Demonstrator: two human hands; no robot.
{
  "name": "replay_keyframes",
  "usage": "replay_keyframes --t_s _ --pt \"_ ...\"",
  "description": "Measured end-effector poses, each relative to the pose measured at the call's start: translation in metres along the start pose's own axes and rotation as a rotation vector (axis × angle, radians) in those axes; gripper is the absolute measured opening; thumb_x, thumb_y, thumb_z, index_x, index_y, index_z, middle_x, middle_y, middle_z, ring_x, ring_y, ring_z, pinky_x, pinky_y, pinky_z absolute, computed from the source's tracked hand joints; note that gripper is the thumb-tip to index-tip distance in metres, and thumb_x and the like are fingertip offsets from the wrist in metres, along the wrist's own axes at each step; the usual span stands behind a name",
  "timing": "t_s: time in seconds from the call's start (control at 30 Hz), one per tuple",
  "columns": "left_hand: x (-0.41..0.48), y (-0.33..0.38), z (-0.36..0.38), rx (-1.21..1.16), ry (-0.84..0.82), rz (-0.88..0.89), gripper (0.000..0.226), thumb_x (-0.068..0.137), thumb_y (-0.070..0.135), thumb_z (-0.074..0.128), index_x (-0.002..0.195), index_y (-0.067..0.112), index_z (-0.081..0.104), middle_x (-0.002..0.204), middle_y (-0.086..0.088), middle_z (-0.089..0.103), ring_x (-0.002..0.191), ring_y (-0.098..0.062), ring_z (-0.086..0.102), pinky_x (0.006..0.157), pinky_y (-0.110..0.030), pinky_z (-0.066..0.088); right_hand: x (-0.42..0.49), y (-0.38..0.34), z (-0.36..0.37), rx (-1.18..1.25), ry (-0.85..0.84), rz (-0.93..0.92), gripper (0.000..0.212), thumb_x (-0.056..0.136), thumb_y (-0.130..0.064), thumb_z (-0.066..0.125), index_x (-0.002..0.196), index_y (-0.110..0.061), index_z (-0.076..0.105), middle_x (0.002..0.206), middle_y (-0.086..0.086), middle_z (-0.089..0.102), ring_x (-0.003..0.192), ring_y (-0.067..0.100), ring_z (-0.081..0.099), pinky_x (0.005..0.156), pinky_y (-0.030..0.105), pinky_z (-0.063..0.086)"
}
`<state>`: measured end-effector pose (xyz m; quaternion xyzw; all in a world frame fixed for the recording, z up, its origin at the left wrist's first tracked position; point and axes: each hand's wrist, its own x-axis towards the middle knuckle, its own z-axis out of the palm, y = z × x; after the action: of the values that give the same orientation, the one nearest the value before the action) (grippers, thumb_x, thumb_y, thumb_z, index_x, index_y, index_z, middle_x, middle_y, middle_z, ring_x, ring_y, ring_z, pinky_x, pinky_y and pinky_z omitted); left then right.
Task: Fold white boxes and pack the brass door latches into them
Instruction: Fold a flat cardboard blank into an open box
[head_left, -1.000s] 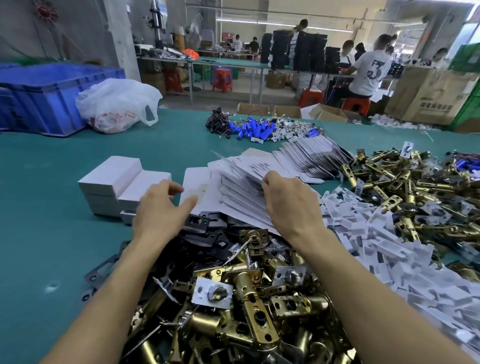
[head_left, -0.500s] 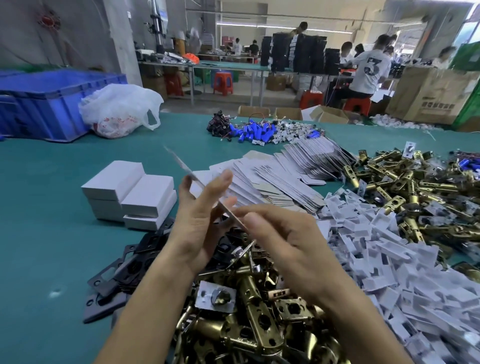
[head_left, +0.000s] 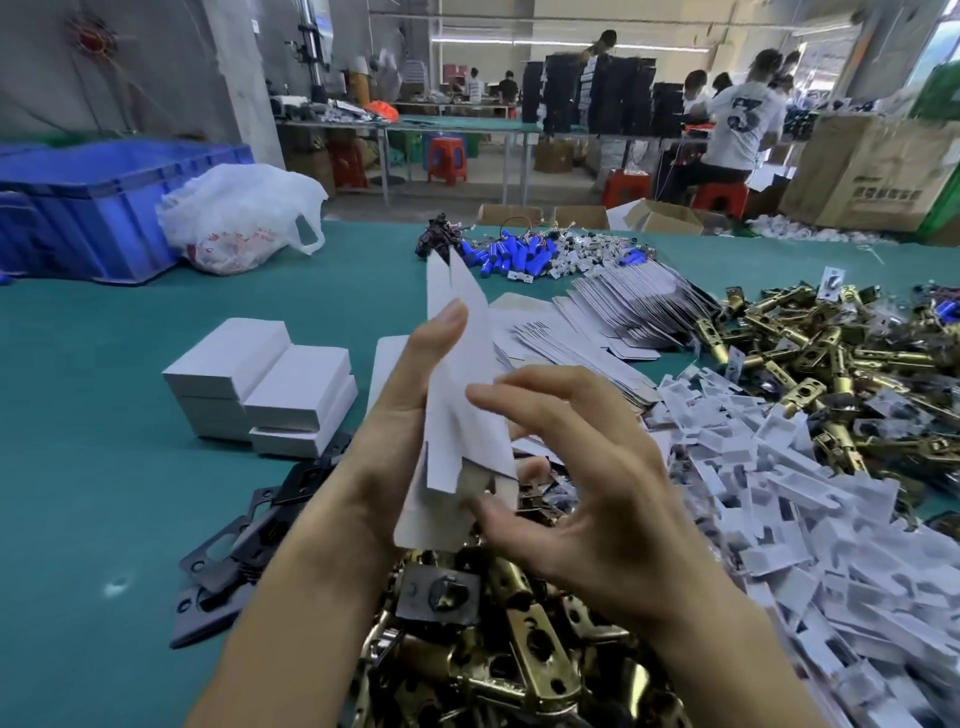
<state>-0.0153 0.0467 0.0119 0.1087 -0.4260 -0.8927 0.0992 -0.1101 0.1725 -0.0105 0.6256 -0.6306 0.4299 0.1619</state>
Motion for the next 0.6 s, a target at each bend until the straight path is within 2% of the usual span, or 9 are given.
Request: replay_keyframes --t_s 0.13,0.23,0.3,0.37,0.4,0.53,0.6 --pt "-0.001 0.002 -0.001 0.012 -0.085 -0.04 0.062 0.077 0.066 0.061 0.099 0.011 0.079 0.104 -0.009 0.072 0.096 -0.023 0.071 0.077 -0.032 0.057 0.002 -0.001 0.008 -0.084 0.072 -0.039 0.053 0.077 -0.012 0.066 0.129 -0.018 0.06 0.122 0.004 0.059 0.105 0.027 0.06 0.087 0.043 0.051" --pt "0.001 0.002 0.001 -0.001 -0.101 0.012 0.057 0.075 0.061 0.062 0.092 0.009 0.077 0.088 -0.007 0.069 0.083 -0.022 0.069 0.072 -0.029 0.057 0.001 -0.002 0.011 -0.072 0.135 -0.038 0.045 0.08 -0.003 0.058 0.123 -0.012 0.065 0.118 0.007 0.063 0.104 0.027 0.064 0.082 0.043 0.054" --pt "0.003 0.003 0.002 0.064 0.007 0.062 0.062 0.069 0.05 0.073 0.107 0.002 0.068 0.094 -0.016 0.063 0.09 -0.03 0.064 0.075 -0.035 0.054 0.001 -0.001 0.011 -0.071 0.16 -0.016 0.041 0.082 0.002 0.06 0.121 -0.011 0.066 0.117 0.006 0.065 0.103 0.023 0.065 0.077 0.041 0.055" --pt "0.005 -0.001 0.002 0.188 0.119 0.111 0.087 0.064 0.048 0.074 0.131 -0.005 0.054 0.114 -0.027 0.063 0.105 -0.043 0.064 0.082 -0.046 0.056 0.0 0.002 0.011 -0.044 0.138 0.059 0.053 0.078 0.01 0.069 0.125 -0.014 0.063 0.118 0.002 0.065 0.101 0.019 0.065 0.072 0.041 0.057" --pt "0.004 -0.003 0.004 0.239 0.135 0.125 0.097 0.061 0.049 0.074 0.14 -0.002 0.048 0.123 -0.029 0.064 0.109 -0.046 0.065 0.083 -0.05 0.058 0.0 0.003 0.01 -0.011 0.118 0.102 0.062 0.076 0.013 0.07 0.128 -0.019 0.059 0.119 0.0 0.064 0.102 0.018 0.066 0.071 0.041 0.057" --pt "0.002 -0.008 0.01 0.3 0.134 0.169 0.102 0.056 0.046 0.077 0.144 0.008 0.045 0.122 -0.025 0.067 0.087 -0.033 0.074 0.063 -0.04 0.06 -0.001 0.009 0.007 0.083 0.141 0.129 0.081 0.073 0.021 0.07 0.131 -0.033 0.051 0.119 -0.007 0.064 0.102 0.014 0.067 0.074 0.037 0.057" --pt "0.002 -0.008 0.009 0.295 0.173 0.17 0.101 0.054 0.048 0.077 0.143 0.009 0.047 0.128 -0.028 0.064 0.091 -0.037 0.073 0.07 -0.047 0.061 -0.001 0.009 0.005 0.082 0.172 0.088 0.077 0.072 0.021 0.071 0.129 -0.028 0.056 0.118 -0.007 0.065 0.105 0.01 0.066 0.079 0.033 0.057"
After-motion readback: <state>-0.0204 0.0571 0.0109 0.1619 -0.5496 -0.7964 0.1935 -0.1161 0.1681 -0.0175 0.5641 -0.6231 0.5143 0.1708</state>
